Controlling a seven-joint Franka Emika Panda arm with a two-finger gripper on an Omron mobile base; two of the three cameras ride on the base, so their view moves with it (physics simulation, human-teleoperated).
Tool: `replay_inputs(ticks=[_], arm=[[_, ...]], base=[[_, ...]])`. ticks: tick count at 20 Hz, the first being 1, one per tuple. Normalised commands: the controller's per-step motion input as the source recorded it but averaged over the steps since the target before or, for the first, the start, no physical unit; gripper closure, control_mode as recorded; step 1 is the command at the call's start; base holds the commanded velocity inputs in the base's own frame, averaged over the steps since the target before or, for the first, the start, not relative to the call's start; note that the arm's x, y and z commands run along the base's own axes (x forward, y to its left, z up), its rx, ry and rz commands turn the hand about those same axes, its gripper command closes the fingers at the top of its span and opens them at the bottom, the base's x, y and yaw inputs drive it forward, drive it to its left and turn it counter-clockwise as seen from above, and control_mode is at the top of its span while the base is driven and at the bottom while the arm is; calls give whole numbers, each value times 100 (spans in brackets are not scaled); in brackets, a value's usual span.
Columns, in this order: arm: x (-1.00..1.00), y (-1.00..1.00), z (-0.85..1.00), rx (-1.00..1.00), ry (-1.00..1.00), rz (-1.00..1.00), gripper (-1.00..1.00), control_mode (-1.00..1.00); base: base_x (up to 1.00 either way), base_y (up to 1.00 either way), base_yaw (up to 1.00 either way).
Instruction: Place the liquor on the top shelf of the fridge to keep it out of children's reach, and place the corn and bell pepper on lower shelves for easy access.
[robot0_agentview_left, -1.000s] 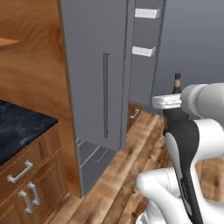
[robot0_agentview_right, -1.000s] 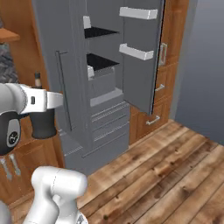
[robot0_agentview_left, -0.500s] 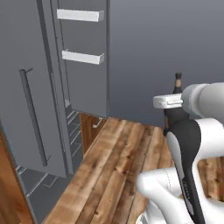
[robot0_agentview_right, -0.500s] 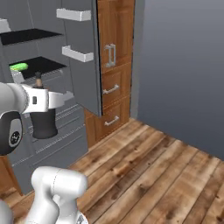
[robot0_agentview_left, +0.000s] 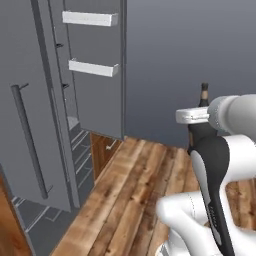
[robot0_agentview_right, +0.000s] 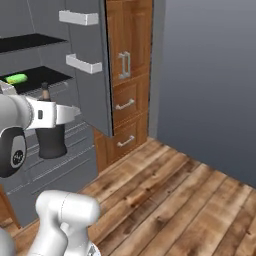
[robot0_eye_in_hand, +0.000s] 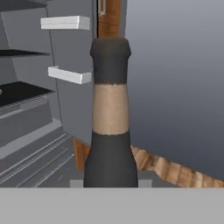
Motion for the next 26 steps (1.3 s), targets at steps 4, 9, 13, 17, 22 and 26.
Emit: replay_inputs(ticks=[4,9,13,17,22,26], arm=[[0,0,0,0,0,0,100,100],[0,0,0,0,0,0,100,100],[0,0,0,0,0,0,100,100],[0,0,0,0,0,0,100,100],[0,0,0,0,0,0,100,100],[0,0,0,0,0,0,100,100]], base=[[64,-24,54],[81,-37,57],[76,-65,48],[58,-48,51],[27,-8,53],[42,-4,50]])
